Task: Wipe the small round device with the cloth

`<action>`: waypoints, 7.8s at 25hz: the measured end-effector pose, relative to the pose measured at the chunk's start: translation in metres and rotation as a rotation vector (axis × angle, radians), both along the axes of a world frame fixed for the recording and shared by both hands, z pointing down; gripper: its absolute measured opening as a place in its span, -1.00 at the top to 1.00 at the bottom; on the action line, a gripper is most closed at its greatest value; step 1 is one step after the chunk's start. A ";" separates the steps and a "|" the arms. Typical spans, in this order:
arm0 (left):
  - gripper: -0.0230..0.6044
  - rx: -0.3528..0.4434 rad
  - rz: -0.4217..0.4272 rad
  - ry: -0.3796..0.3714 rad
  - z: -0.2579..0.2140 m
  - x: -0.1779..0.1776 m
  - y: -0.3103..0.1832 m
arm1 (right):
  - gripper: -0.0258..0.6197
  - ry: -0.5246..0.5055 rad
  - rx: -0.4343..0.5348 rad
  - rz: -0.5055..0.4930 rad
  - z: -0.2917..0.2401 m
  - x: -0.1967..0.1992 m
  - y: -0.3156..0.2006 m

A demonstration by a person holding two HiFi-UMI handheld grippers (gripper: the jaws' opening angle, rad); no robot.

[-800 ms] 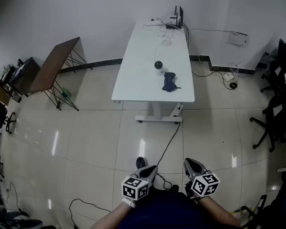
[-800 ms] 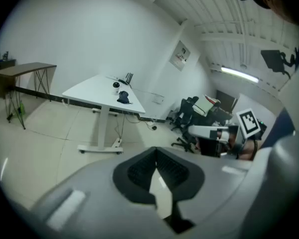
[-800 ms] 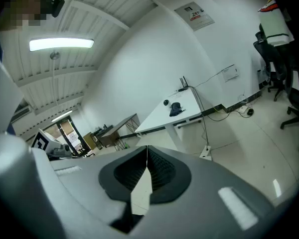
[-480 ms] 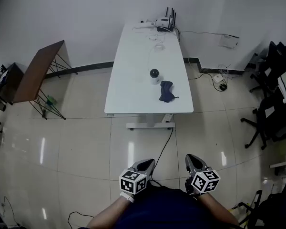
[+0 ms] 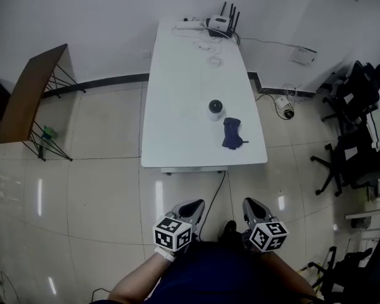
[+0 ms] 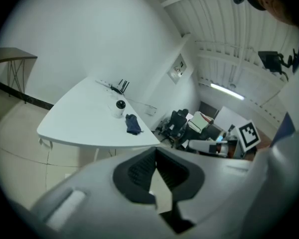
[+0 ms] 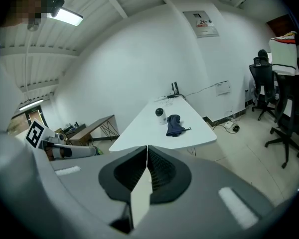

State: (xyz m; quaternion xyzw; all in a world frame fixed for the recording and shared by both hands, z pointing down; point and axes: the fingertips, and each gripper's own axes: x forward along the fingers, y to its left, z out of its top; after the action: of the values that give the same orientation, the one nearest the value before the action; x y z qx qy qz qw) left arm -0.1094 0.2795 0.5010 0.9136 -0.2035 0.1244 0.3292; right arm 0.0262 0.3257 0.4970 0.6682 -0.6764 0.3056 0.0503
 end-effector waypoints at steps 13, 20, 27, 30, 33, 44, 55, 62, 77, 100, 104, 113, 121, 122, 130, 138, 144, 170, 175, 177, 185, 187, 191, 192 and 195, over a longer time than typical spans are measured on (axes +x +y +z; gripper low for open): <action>0.88 0.002 -0.103 -0.087 0.010 0.038 -0.106 | 0.56 -0.079 -0.015 -0.076 0.045 0.064 -0.165; 0.88 -0.006 -0.204 -0.141 0.004 0.098 -0.176 | 0.21 -0.171 -0.251 -0.194 0.125 0.109 -0.253; 0.88 -0.062 -0.169 -0.154 0.011 0.138 -0.203 | 0.38 -0.307 -0.390 -0.206 0.166 0.109 -0.297; 0.88 -0.074 -0.116 -0.148 0.021 0.143 -0.209 | 0.66 -0.364 -0.400 -0.182 0.168 0.108 -0.303; 0.75 -0.047 -0.018 -0.121 0.020 0.157 -0.218 | 0.68 -0.451 -0.334 -0.173 0.142 0.101 -0.305; 0.05 0.012 0.332 -0.138 0.031 0.183 -0.227 | 0.68 -0.879 -0.011 -0.324 0.027 0.061 -0.308; 0.11 -0.024 0.310 -0.115 0.022 0.175 -0.217 | 0.65 -0.931 0.039 -0.437 0.013 0.034 -0.299; 0.16 -0.058 0.160 -0.129 0.022 0.151 -0.230 | 0.67 -0.825 -0.027 -0.114 0.060 0.084 -0.318; 0.43 -0.058 -0.070 -0.091 0.015 0.113 -0.255 | 0.68 0.870 0.276 -0.788 0.016 0.021 -0.365; 0.45 -0.125 -0.144 -0.121 0.021 0.097 -0.241 | 0.68 -0.715 -0.299 0.013 0.156 0.123 -0.380; 0.45 -0.127 -0.130 -0.103 0.018 0.096 -0.235 | 0.68 -0.624 -0.188 0.020 0.118 0.130 -0.380; 0.48 -0.104 -0.100 -0.045 0.012 0.108 -0.253 | 0.68 0.358 0.158 -0.569 0.009 0.044 -0.382; 0.49 -0.109 -0.136 -0.045 0.014 0.098 -0.252 | 0.68 0.499 0.181 -0.638 0.013 0.023 -0.366; 0.49 -0.114 -0.141 -0.048 0.015 0.097 -0.250 | 0.68 0.399 0.165 -0.564 0.014 0.037 -0.372; 0.50 -0.126 -0.136 -0.069 0.016 0.096 -0.238 | 0.68 -0.522 -0.090 0.010 0.088 0.113 -0.363; 0.50 -0.127 -0.125 -0.070 0.015 0.091 -0.230 | 0.68 -0.806 -0.233 0.203 0.162 0.116 -0.337; 0.51 -0.136 -0.136 -0.042 0.019 0.078 -0.237 | 0.68 -0.459 -0.040 0.045 0.081 0.133 -0.366; 0.53 -0.031 -0.118 -0.107 0.011 0.118 -0.269 | 0.69 0.662 0.165 -0.997 0.027 0.049 -0.401; 0.53 -0.060 -0.159 -0.105 0.013 0.130 -0.263 | 0.69 0.260 0.039 -0.852 0.059 0.086 -0.425; 0.53 -0.072 -0.181 -0.106 0.015 0.132 -0.258 | 0.69 0.137 -0.016 -0.812 0.071 0.095 -0.432; 0.53 -0.104 -0.275 -0.131 0.028 0.109 -0.249 | 0.69 -0.050 -0.193 -0.834 0.125 0.095 -0.436; 0.53 -0.103 -0.279 -0.135 0.030 0.107 -0.250 | 0.69 -0.059 -0.226 -0.857 0.133 0.089 -0.436; 0.53 -0.078 -0.243 -0.128 0.030 0.120 -0.263 | 0.69 -0.015 -0.229 -0.878 0.126 0.087 -0.441; 0.53 -0.065 -0.228 -0.127 0.030 0.124 -0.269 | 0.69 0.006 -0.207 -0.881 0.115 0.089 -0.443; 0.53 0.023 -0.177 -0.161 0.032 0.139 -0.289 | 0.69 0.110 -0.091 -0.923 0.062 0.090 -0.444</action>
State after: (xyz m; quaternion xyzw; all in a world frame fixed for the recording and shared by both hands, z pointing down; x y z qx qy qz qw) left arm 0.0299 -0.0100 0.5327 0.8829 -0.3105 0.1656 0.3109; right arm 0.1167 -0.1179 0.5593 0.3094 -0.8853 0.2449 0.2461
